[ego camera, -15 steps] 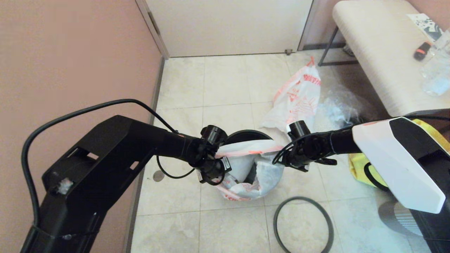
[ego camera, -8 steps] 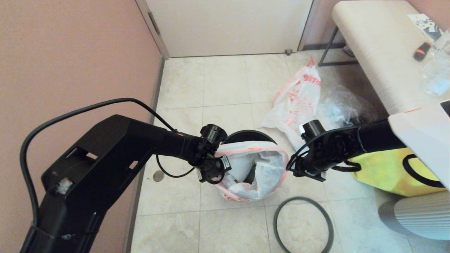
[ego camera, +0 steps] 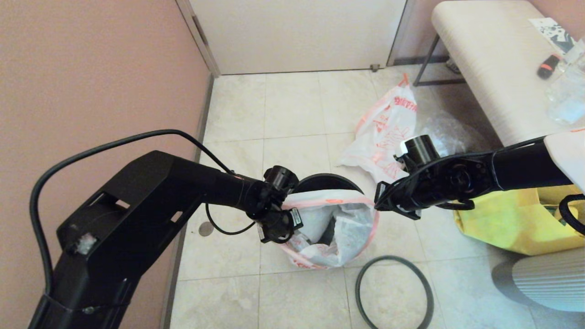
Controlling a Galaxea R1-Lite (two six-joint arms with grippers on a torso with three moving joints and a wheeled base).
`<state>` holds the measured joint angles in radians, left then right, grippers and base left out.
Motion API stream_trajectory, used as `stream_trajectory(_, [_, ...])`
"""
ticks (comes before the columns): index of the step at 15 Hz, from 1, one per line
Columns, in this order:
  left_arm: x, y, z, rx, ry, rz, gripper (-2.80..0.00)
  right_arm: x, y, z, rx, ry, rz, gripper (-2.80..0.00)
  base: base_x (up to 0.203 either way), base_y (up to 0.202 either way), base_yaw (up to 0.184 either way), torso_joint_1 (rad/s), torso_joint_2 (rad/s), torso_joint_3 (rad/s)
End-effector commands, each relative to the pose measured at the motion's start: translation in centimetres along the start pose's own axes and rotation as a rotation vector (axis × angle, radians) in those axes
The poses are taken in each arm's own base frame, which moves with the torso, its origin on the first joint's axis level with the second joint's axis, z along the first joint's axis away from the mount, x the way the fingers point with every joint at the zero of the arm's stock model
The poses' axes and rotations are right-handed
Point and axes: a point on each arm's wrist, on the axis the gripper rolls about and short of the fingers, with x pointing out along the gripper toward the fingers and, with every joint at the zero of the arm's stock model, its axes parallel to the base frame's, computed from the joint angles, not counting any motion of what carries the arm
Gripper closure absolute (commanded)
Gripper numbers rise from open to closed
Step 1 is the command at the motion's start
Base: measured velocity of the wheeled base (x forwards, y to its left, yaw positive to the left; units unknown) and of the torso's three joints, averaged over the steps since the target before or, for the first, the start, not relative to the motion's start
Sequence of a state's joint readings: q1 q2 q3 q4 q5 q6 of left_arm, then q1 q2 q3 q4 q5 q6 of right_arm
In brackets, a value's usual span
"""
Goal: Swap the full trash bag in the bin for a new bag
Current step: Put the new garbage bag on the trash can
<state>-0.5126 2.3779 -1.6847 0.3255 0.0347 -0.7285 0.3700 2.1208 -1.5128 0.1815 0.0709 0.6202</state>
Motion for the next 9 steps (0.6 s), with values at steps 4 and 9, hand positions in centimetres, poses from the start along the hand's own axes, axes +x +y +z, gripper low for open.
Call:
stream_trajectory(4, [0.1,-0.3,-0.5,0.006,0.025,-0.015,0.00,0.6,0.5,-1.2,-0.007,0.059,-0.004,0.00,0.000,0.000,0.000,0.000,0.00,0.000])
stream_trajectory(9, [0.4,-0.5,-1.1,0.029,0.051,-0.021,0.00,1.6,0.8,-1.1,-0.009,0.077,0.023,0.00,0.000,0.000,0.000,0.000,0.00,0.000])
